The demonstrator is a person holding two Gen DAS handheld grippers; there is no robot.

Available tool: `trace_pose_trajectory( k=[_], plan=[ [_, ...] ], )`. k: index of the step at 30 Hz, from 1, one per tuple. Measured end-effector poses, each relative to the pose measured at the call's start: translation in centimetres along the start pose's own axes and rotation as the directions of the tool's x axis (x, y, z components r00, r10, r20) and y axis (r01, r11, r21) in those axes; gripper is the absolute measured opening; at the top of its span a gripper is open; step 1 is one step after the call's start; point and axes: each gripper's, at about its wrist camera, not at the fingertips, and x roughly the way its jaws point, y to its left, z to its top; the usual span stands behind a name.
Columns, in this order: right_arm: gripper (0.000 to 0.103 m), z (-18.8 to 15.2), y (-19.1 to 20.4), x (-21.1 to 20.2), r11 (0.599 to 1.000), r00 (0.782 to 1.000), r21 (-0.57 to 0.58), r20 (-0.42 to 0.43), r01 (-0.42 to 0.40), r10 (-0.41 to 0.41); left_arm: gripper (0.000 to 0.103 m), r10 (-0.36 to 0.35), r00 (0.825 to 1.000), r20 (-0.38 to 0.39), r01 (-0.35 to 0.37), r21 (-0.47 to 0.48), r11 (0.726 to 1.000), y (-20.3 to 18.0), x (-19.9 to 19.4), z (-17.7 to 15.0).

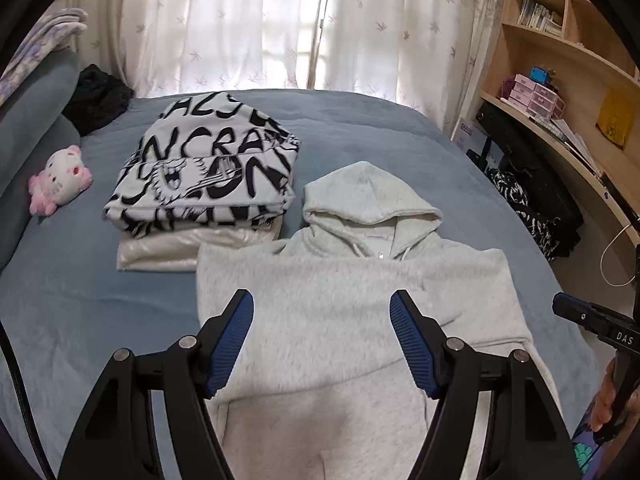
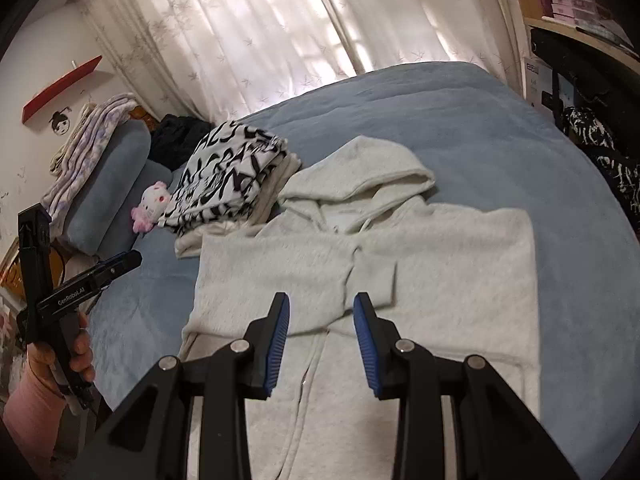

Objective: Fold large clothes

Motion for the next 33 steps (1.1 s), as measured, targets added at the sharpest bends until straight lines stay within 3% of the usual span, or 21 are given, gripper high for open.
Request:
trace_pose_trajectory(
  k=[4, 9, 13, 16, 19, 23, 28, 33],
  plan=[
    [0.034, 3.3, -1.5, 0.7, 1.0, 1.0, 0.018, -0.022, 0.01, -0.009, 0.069, -0.025, 0.995, -0.092, 0.027, 0.015, 1.0, -1.1, 3.3, 3.5],
    [0.034, 7.8, -3.9, 3.0, 0.998, 0.999, 0.069, -0.054, 0.0, 0.003, 0.069, -0.031, 0.99, -0.135, 0.028, -0.028, 0.999, -2.0, 9.0, 7.9],
    [0.049, 11.8, -6.5, 6.6, 0.991, 0.997, 0.137, -0.076, -0.013, 0.024, 0.069, -0.02, 0.983, -0.183, 0.011, -0.049, 0.999, -2.5, 15.1, 10.8],
    [0.05, 14.4, -8.4, 9.8, 0.984, 0.996, 0.176, -0.091, -0.01, 0.026, 0.056, 0.001, 0.973, -0.229, -0.007, -0.027, 1.0, -3.1, 20.1, 12.4],
    [0.05, 16.6, -10.3, 13.3, 0.979, 0.993, 0.205, -0.112, -0.004, 0.027, 0.046, 0.02, 0.963, -0.267, -0.02, 0.0, 1.0, -3.6, 24.0, 13.5],
    [0.05, 18.7, -13.0, 18.5, 0.97, 0.988, 0.242, -0.155, 0.018, 0.021, 0.046, 0.017, 0.954, -0.3, -0.021, -0.009, 1.0, -3.4, 28.4, 14.5],
    [0.05, 19.6, -15.4, 23.4, 0.959, 0.981, 0.281, -0.189, 0.021, 0.034, 0.046, 0.09, 0.935, -0.344, -0.098, -0.008, 0.995, -2.0, 33.0, 14.7],
    [0.05, 19.7, -17.1, 27.3, 0.951, 0.975, 0.307, -0.217, 0.019, 0.051, 0.046, 0.1, 0.931, -0.351, -0.113, -0.017, 0.993, -1.2, 35.4, 14.6]
  ],
)
